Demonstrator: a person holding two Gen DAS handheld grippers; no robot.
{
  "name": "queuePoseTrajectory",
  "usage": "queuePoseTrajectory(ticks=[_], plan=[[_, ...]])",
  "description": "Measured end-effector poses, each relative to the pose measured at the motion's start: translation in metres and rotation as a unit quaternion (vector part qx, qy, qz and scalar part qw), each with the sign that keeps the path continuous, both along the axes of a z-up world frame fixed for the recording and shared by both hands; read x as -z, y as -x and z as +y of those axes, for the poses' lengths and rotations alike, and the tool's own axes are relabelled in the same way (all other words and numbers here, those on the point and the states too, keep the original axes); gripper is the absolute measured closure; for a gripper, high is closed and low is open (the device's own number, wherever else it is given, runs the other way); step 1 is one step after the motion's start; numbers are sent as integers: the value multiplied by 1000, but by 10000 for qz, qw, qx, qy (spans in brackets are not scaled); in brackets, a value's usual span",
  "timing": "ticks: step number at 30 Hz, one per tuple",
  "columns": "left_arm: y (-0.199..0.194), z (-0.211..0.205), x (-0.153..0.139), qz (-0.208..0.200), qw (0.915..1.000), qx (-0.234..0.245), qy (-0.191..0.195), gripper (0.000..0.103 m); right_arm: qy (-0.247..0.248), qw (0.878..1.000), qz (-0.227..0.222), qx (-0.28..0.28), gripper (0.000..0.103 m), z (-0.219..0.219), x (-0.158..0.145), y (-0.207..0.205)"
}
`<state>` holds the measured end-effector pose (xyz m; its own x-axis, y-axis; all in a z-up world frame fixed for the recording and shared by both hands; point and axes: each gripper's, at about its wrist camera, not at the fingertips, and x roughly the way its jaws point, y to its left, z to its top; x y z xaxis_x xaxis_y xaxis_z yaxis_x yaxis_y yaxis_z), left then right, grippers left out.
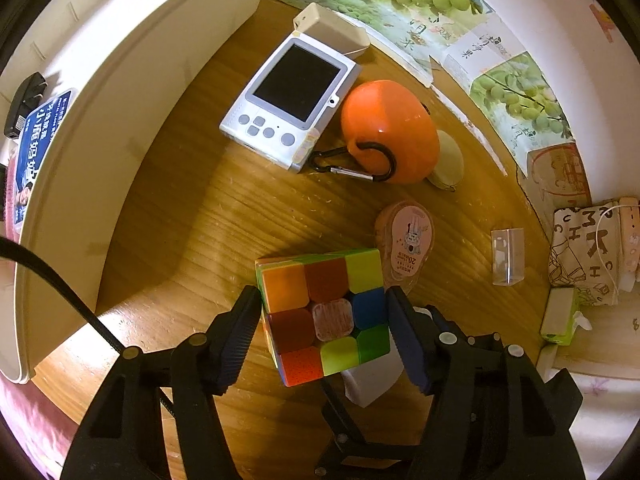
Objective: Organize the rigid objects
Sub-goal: 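Grasp the Rubik's cube with the left tool while the right tool grasps the white foam shape, then lift cube and foam shape and carry both over the white tray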
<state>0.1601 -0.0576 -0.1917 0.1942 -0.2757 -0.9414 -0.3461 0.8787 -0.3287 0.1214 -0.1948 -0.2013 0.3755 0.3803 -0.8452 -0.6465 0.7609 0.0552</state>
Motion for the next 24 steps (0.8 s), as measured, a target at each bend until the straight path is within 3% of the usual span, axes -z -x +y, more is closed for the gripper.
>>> queuePoseTrajectory(ticks=[4, 24], plan=[[2, 0, -1, 7, 10000, 7, -6, 36, -9, 9999, -99, -51, 16, 0, -2, 3], [35, 13, -9, -79, 10000, 4, -25, 37, 19, 9987, -62, -514, 17, -1, -7, 32]])
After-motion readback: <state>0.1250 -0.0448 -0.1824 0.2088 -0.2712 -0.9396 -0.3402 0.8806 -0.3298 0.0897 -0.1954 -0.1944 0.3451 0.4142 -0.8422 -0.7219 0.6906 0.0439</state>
